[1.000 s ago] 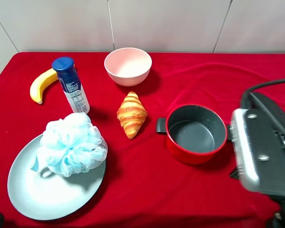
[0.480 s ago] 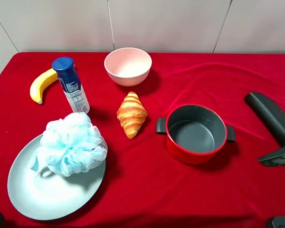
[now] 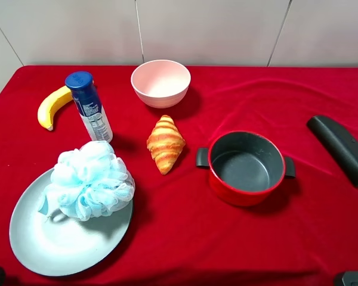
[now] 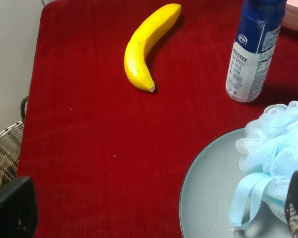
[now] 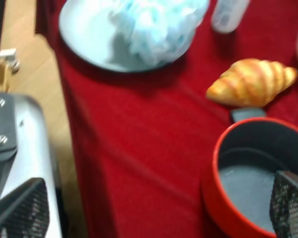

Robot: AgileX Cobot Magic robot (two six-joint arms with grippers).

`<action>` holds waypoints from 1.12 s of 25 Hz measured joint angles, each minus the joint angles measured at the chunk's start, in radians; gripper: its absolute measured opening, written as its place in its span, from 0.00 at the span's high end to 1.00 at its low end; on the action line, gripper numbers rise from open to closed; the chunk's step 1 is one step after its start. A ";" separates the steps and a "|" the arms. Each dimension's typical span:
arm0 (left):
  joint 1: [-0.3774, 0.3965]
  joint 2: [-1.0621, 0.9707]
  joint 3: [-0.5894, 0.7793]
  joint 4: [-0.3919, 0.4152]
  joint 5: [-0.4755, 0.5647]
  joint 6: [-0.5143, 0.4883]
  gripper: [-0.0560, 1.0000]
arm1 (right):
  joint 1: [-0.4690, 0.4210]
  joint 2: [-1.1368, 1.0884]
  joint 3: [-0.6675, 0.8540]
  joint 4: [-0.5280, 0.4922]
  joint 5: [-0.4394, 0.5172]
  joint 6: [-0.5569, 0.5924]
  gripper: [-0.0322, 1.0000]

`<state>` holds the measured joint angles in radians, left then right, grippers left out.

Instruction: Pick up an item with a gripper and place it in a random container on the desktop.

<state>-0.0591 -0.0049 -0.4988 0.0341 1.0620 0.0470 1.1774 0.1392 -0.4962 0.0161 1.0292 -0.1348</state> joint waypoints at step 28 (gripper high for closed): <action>0.000 0.000 0.000 0.000 0.000 0.000 0.01 | -0.679 -0.145 0.005 -0.100 -0.004 0.124 0.30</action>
<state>-0.0591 -0.0049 -0.4988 0.0341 1.0620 0.0470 0.4989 -0.0062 -0.4910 -0.0840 1.0252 -0.0106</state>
